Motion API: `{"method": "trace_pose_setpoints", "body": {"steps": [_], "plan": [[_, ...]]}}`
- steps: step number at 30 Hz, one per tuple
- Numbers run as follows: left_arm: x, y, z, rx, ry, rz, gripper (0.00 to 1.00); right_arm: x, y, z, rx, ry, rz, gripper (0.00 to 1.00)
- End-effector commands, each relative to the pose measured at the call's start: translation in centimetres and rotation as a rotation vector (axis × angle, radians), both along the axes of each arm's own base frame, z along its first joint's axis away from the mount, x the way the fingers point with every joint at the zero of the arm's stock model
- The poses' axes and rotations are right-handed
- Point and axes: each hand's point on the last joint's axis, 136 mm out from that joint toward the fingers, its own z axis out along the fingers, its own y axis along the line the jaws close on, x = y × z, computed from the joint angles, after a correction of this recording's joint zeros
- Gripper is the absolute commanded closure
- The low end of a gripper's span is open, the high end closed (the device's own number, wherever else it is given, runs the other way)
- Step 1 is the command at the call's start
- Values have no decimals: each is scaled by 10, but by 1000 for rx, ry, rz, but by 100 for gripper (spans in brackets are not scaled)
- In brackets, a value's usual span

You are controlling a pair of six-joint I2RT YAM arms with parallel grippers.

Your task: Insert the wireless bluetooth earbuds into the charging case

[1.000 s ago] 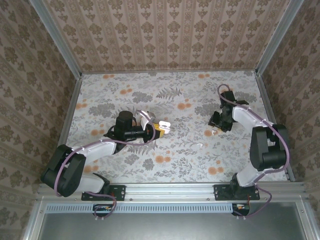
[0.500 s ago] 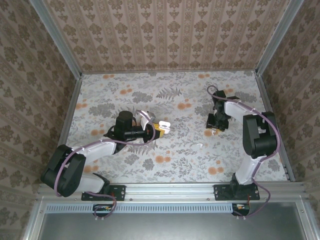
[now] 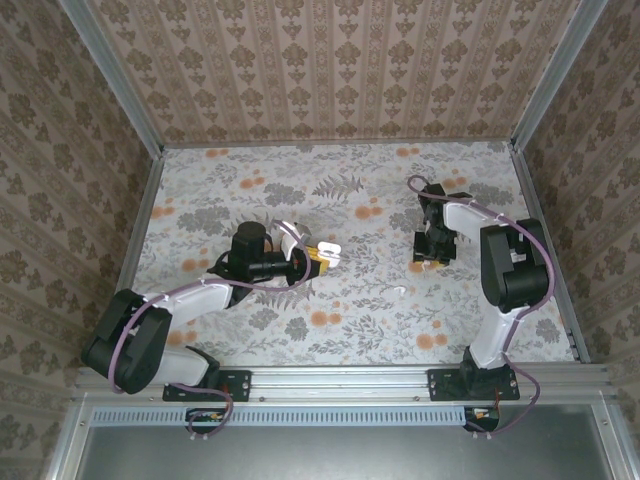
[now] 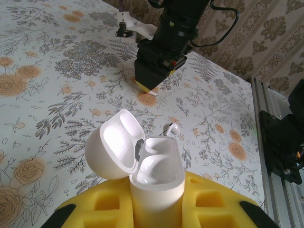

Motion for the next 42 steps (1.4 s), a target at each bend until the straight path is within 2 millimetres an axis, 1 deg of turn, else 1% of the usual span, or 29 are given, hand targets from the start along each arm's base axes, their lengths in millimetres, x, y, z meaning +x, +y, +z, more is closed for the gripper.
{"method": "trace_pose_setpoints", "body": {"steps": [1,5,12,15,23,25,28,31,34,36,40,41,42], "plan": [[1,-4,13,-18,-41,-19,100,1,0,0,-19,19,10,61],[0,-4,13,-17,-39,-20,100,3,3,-1,-13,23,14,64],[0,-3,14,-17,-42,-19,100,6,9,4,13,3,7,76],[0,-3,13,-17,-40,-19,100,6,11,11,26,-30,-7,78],[2,-5,13,-24,-40,-18,100,3,17,38,41,-130,-40,79],[3,-6,14,-29,-45,-14,100,3,20,49,43,-168,-42,79],[5,-6,16,-39,-58,1,100,2,28,71,42,-255,-42,79],[9,-9,22,-59,-79,23,100,4,42,101,59,-383,-40,79],[14,-13,30,-79,-110,54,100,4,61,138,98,-545,-38,79],[16,-16,35,-92,-131,73,100,3,75,158,133,-630,-26,79],[23,-18,45,-123,-172,145,100,0,102,192,210,-750,-3,79],[25,-18,47,-131,-180,163,100,-2,107,197,223,-764,3,79],[25,-19,49,-142,-189,178,100,-1,115,207,255,-804,7,79]]}}
